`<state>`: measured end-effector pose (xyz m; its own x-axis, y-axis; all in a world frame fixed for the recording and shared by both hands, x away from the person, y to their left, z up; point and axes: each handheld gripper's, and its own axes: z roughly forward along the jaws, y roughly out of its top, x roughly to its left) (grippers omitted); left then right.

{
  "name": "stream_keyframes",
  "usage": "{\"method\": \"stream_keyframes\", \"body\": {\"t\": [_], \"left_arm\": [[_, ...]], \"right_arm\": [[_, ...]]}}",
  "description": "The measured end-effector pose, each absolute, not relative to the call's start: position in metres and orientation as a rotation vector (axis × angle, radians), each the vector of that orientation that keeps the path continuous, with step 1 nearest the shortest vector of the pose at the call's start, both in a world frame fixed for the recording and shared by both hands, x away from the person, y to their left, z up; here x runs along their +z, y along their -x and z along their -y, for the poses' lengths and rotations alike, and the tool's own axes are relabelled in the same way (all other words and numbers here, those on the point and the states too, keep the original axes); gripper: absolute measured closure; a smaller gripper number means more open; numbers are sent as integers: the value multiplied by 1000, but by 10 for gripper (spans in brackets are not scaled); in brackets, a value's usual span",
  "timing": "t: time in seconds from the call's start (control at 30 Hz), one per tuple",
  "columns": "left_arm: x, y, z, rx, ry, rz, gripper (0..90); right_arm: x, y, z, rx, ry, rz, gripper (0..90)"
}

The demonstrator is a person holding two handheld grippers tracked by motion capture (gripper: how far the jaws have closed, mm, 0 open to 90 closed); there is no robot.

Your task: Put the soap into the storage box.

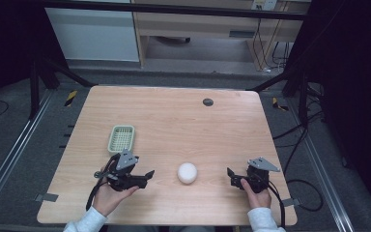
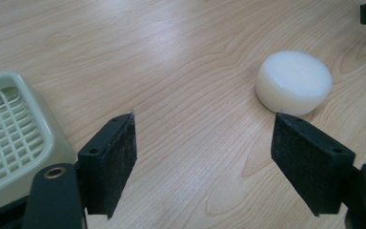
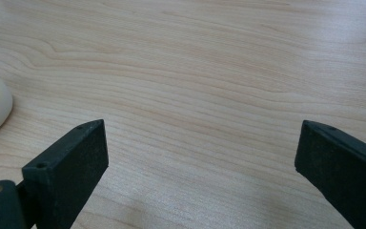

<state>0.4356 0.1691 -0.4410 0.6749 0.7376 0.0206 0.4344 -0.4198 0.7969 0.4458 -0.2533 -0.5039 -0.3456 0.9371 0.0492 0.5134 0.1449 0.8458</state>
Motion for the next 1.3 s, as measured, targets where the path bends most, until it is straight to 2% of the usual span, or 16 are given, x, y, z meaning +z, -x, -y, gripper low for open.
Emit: {"method": "stream_keyframes", "body": {"t": [1.3], "left_arm": [[-434,-446,-102,399,-2158,-784,223]], "right_arm": [[-505,-446,252,1107,-1392,-1911,43]]}}
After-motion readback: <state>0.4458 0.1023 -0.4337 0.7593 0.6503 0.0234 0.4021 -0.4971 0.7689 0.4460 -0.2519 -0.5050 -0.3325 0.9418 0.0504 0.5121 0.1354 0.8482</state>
